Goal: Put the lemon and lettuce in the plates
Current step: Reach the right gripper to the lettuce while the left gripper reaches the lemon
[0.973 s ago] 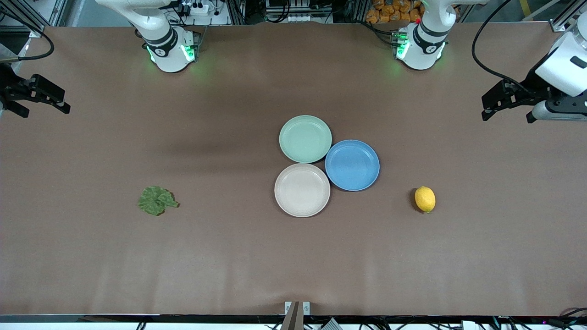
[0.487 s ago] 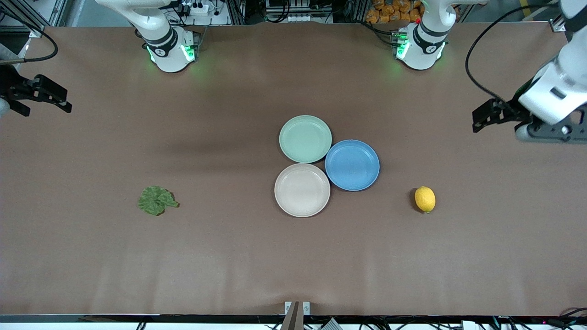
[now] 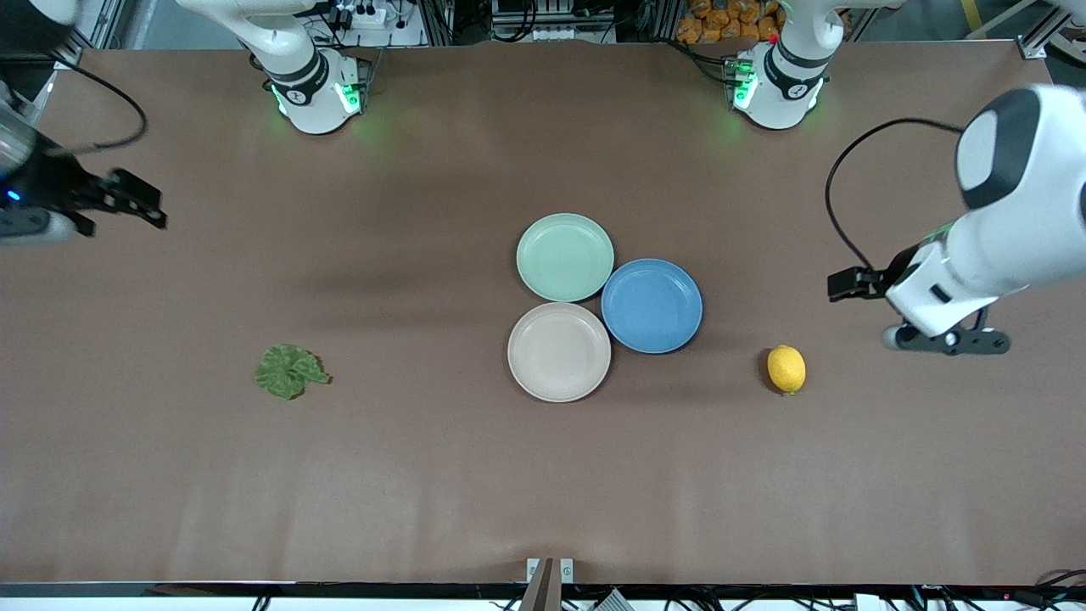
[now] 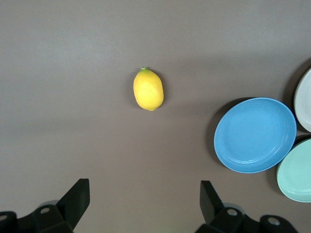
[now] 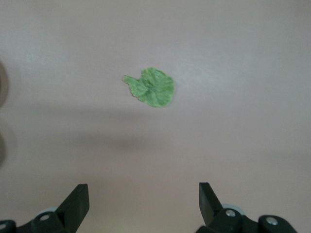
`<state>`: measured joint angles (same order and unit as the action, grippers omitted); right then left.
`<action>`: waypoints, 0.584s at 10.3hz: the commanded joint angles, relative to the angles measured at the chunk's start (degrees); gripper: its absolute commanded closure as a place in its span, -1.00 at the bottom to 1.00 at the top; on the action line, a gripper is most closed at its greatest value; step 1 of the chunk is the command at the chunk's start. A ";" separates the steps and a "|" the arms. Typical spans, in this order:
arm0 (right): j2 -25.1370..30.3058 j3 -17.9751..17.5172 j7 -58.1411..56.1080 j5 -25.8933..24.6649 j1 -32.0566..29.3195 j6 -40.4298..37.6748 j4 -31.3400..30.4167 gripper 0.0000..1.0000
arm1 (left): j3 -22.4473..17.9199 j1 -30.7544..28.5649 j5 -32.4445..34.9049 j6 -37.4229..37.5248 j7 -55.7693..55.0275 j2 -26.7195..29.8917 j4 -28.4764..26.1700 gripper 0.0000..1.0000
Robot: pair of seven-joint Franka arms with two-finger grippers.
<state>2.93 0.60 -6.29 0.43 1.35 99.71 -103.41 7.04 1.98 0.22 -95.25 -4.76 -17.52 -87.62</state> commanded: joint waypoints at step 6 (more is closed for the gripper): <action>-22.50 -0.25 0.31 4.56 3.40 26.21 -4.34 -1.00 | -0.19 0.39 4.51 -8.28 0.10 -12.60 -1.50 -1.00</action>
<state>-16.84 -0.02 -6.10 2.67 4.75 123.28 -108.72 6.89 1.93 1.96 -101.91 -4.76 -26.83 -89.63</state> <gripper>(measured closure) 0.000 0.000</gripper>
